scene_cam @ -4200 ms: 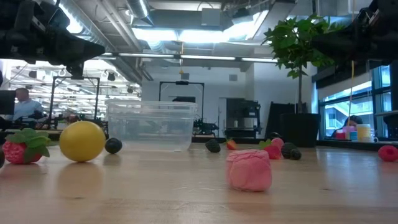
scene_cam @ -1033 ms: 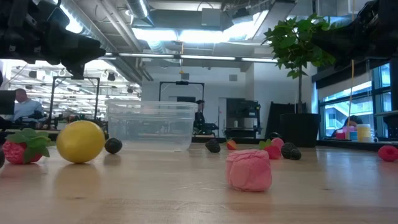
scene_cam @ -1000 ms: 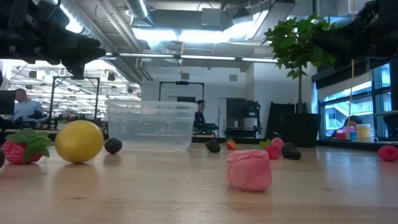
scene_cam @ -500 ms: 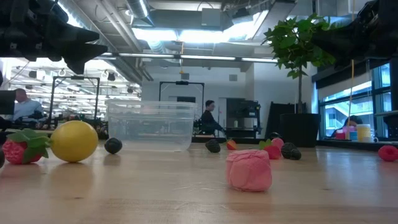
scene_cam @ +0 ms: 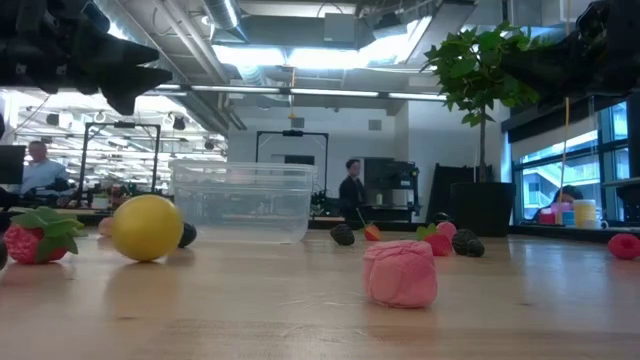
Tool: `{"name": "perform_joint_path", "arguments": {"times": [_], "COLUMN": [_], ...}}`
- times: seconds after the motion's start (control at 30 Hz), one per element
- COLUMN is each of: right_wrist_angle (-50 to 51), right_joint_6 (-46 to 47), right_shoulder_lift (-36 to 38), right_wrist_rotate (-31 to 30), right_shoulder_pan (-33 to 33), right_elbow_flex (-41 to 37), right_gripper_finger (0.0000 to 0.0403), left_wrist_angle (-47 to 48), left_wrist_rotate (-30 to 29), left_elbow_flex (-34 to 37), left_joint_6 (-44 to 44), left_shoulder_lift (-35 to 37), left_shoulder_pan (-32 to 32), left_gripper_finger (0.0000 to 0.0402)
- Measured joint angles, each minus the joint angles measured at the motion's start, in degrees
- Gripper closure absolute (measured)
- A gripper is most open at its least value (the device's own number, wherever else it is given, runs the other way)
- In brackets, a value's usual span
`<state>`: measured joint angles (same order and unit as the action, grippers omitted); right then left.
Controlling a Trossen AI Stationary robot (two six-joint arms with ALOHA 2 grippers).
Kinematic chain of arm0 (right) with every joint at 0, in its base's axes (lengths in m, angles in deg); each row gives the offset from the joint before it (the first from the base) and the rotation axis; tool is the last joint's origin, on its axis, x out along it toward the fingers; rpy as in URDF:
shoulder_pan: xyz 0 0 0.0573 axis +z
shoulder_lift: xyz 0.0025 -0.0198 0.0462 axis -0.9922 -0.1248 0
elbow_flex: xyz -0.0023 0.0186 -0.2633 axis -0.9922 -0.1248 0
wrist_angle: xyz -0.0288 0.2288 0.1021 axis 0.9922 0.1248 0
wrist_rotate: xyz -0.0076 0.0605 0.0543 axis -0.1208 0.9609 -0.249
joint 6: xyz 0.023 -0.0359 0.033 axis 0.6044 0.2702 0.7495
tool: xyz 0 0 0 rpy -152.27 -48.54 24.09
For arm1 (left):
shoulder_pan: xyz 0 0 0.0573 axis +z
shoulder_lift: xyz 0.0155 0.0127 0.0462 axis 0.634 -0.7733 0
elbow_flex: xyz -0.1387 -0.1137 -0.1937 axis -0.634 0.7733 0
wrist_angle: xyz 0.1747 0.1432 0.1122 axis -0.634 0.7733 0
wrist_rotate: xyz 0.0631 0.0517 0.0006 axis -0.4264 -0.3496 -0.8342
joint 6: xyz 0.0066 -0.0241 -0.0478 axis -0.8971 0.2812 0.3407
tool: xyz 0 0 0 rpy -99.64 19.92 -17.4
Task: Pick and placing Produce into tupperware
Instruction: Put the top left apricot into the transparent bin
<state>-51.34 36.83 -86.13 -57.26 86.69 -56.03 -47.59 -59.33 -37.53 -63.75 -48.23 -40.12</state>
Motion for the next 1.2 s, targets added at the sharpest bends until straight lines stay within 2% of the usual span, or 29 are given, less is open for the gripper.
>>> {"name": "perform_joint_path", "arguments": {"times": [0.33,0.57,0.8,1.2], "right_wrist_angle": [-0.04,-0.07,-0.07,-0.04], "right_joint_6": [-0.18,-0.18,-0.18,-0.18], "right_shoulder_lift": [0.00,0.00,0.00,0.00], "right_wrist_rotate": [0.00,0.00,0.00,0.00], "right_shoulder_pan": [0.02,0.00,0.01,0.02], "right_elbow_flex": [0.00,0.00,0.00,0.00], "right_gripper_finger": [0.0352,0.0352,0.0352,0.0352], "left_wrist_angle": [13.25,25.78,34.82,35.56], "left_wrist_rotate": [-1.42,-2.96,-2.95,-2.38], "left_elbow_flex": [-10.57,-17.13,-20.40,-20.48], "left_joint_6": [0.55,5.94,15.00,15.47], "left_shoulder_lift": [-9.69,-20.12,-28.72,-38.84], "left_shoulder_pan": [-0.02,-0.02,-0.01,-0.02], "left_gripper_finger": [0.0207,0.0207,0.0207,0.0207]}}
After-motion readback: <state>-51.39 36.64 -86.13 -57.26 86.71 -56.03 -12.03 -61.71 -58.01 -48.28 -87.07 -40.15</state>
